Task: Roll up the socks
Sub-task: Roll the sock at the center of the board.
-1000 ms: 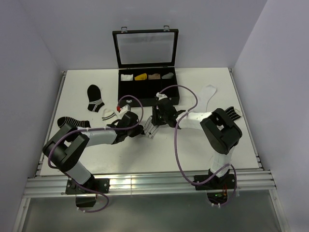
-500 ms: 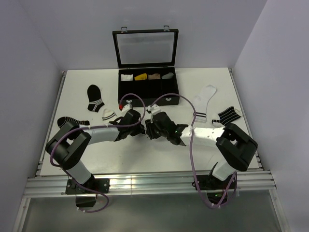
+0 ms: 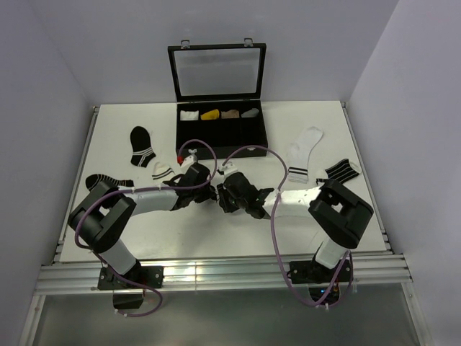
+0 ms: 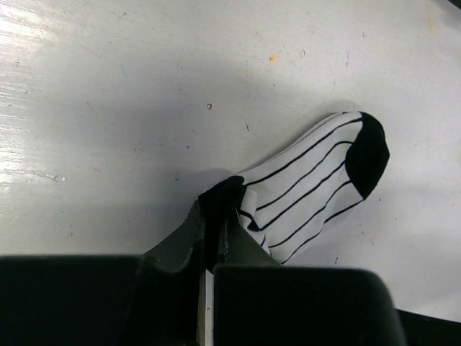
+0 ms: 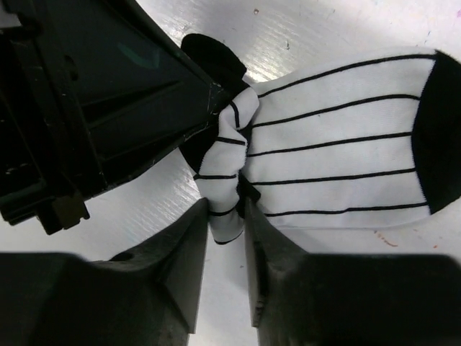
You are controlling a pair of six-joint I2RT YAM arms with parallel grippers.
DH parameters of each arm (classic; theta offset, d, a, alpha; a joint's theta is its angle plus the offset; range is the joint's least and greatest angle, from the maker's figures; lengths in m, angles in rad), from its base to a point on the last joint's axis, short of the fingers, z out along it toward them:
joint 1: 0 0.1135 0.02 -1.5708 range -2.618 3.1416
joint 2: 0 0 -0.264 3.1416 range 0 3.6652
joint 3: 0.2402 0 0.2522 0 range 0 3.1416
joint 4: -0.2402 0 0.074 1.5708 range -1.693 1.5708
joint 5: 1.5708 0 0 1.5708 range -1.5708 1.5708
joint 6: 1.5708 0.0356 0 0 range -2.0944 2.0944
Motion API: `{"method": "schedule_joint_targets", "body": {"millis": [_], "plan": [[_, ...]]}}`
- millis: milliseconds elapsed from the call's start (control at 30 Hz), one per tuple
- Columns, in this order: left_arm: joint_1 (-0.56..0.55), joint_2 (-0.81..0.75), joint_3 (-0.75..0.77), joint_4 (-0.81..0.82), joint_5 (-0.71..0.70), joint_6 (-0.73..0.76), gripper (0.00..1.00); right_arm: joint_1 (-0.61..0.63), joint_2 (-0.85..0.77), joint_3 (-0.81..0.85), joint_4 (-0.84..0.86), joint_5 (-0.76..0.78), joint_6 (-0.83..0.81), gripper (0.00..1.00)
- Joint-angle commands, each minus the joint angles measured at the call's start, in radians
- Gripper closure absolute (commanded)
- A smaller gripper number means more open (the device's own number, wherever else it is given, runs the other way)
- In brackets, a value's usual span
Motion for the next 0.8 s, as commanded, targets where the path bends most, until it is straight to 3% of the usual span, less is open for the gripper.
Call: {"method": "schedule_joint_targets", "body": {"millis": [0,133,233,300,333,433,567,767], "plan": [[-0.01,0.02,-0.004,-0.077,-0.01,0.015,1.0,0.0,0.009,0.026,0.03,0.022,0.034,0.68],[-0.01,-0.007,-0.026,-0.059,-0.017,-0.005,0.99,-0.038,-0.004,-0.001,0.049,-0.036,0.068,0.88],[-0.01,-0.041,-0.062,-0.049,-0.029,-0.025,0.81,-0.09,-0.013,-0.029,0.075,-0.125,0.109,1.0],[-0.008,-0.06,-0.076,-0.019,-0.039,-0.042,0.7,-0.118,-0.01,-0.047,0.088,-0.199,0.126,1.0],[-0.01,-0.079,-0.088,-0.011,-0.046,-0.048,0.55,-0.147,-0.008,-0.055,0.105,-0.228,0.146,1.0],[-0.01,-0.116,-0.114,0.007,-0.063,-0.072,0.33,-0.211,0.002,-0.092,0.16,-0.341,0.193,1.0],[-0.01,-0.158,-0.148,0.05,-0.07,-0.102,0.21,-0.279,0.045,-0.11,0.205,-0.463,0.236,1.0],[-0.01,-0.163,-0.165,0.13,-0.046,-0.097,0.2,-0.365,0.143,-0.143,0.337,-0.663,0.328,1.0]]}}
